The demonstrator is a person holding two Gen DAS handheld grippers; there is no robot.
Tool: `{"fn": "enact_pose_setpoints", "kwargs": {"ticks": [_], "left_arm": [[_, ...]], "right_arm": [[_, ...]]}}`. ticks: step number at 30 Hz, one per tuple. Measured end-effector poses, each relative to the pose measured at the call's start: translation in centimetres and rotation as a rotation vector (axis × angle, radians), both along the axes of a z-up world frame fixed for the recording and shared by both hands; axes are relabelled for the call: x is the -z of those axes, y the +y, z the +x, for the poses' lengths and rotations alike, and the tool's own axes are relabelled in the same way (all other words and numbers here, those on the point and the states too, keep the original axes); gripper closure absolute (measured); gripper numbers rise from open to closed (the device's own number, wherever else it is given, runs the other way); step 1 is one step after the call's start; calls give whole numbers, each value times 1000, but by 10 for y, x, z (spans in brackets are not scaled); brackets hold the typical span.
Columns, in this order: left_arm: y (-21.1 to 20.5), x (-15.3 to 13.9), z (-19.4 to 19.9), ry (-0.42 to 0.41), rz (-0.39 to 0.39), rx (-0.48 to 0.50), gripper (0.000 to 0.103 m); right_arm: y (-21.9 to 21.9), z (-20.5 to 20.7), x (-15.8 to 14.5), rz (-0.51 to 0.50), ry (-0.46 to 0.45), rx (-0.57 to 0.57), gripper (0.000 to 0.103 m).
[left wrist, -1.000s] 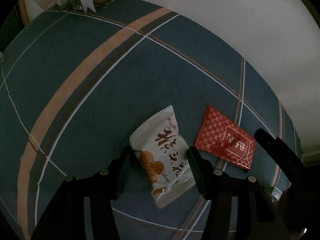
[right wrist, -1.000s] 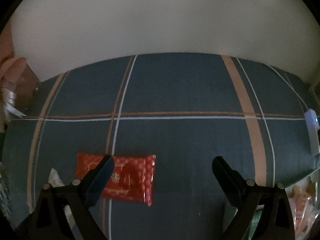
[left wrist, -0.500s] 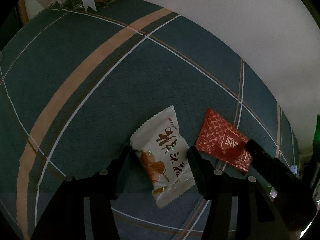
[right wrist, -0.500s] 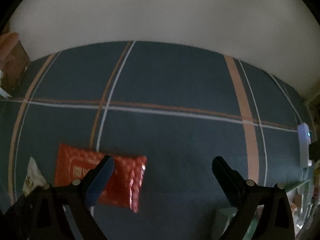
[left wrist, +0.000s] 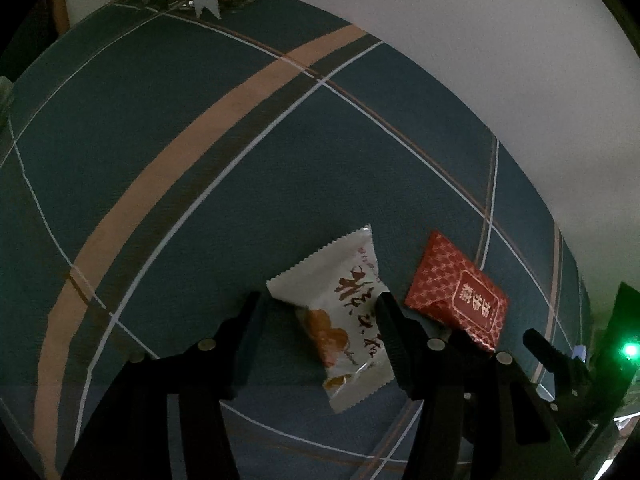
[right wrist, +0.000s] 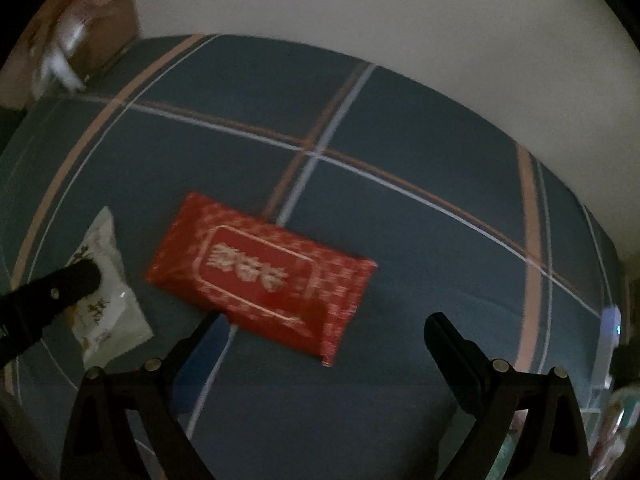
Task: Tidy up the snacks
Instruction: 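Grasp the white cookie pack with the left tool while the right grasps the red packet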
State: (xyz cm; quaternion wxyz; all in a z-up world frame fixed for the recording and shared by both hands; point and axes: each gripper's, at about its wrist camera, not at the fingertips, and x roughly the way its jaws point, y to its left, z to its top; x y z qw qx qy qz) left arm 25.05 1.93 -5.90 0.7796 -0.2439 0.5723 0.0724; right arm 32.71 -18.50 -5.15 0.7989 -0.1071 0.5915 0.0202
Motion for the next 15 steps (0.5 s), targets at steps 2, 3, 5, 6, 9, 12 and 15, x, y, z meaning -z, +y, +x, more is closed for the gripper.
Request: {"fn": "enact_pose_setpoints", "kwargs": {"ticks": [2, 3, 5, 6, 9, 12, 15], "left_arm": [[-3, 2, 4, -1, -1, -3, 45], [-3, 2, 4, -1, -3, -2, 45], [-1, 1, 0, -3, -7, -1, 45], [2, 1, -1, -4, -10, -1, 45], [6, 0, -2, -6, -14, -1, 44], [6, 1, 0, -8, -14, 4, 44], [1, 5, 2, -9, -21, 17, 44]], "right_arm": [[7, 4, 1, -23, -6, -12, 3], [9, 5, 0, -30, -11, -13, 3], [12, 13, -2, -35, -29, -17, 3], [14, 12, -3, -35, -33, -17, 3], [17, 21, -5, -25, -51, -22, 3], [23, 30, -3, -11, -62, -10, 6], [26, 28, -2, 29, -56, 5, 18]]}}
